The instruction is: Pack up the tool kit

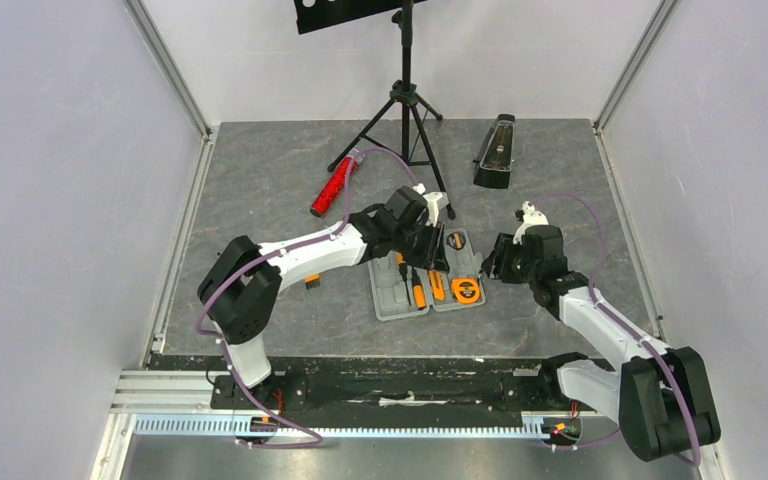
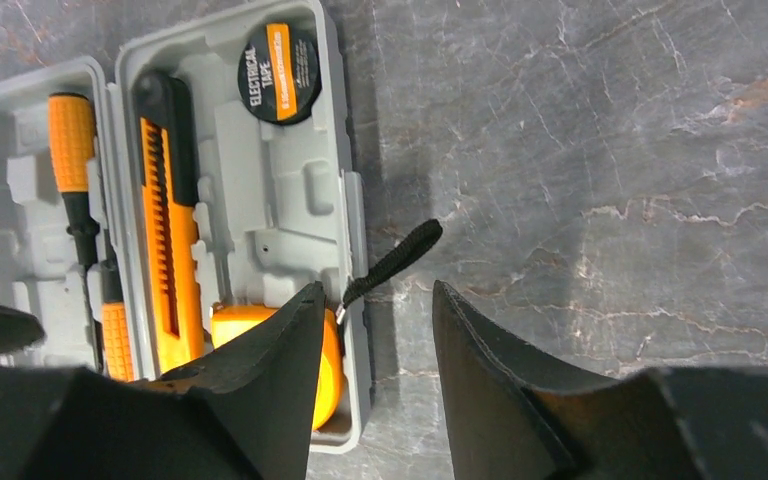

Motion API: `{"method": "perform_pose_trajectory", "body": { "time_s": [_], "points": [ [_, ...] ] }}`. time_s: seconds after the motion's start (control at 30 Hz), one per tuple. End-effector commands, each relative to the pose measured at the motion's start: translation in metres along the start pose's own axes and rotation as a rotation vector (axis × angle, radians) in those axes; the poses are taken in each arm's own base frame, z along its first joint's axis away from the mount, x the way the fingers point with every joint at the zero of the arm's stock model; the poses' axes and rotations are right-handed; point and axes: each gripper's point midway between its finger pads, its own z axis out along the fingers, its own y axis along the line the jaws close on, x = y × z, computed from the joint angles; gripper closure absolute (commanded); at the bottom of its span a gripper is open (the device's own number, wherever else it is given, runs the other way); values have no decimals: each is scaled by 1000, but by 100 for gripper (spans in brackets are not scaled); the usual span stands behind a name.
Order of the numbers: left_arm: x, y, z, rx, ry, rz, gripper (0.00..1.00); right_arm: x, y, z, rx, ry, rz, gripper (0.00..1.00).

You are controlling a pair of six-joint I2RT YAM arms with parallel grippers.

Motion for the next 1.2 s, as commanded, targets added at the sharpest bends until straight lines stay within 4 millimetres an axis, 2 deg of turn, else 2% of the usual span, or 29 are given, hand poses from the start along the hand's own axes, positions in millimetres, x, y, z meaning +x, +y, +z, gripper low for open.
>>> {"method": "perform_pose_trajectory", "body": {
  "time_s": [0.0,0.37,0.53,0.7,0.97,1.17],
  "points": [
    [-11,-20,2,59,-22,2,65,-31,9,5,-29,-109,33,54],
    [-11,-17,-1,44,-33,8,65,-10,8,14,-56,-59,97,54],
    [-10,-16,-1,42,-30,11,65,0,5,16,-64,-56,151,48],
    [-11,-16,-1,38,-29,18,65,-6,8,15,-119,-112,223,46],
    [-11,-15,1,37,-26,19,65,-10,23,13,-266,-153,311,47],
    [-12,-16,1,38,-26,21,65,-17,27,10,-315,-191,310,50]
  ]
}}
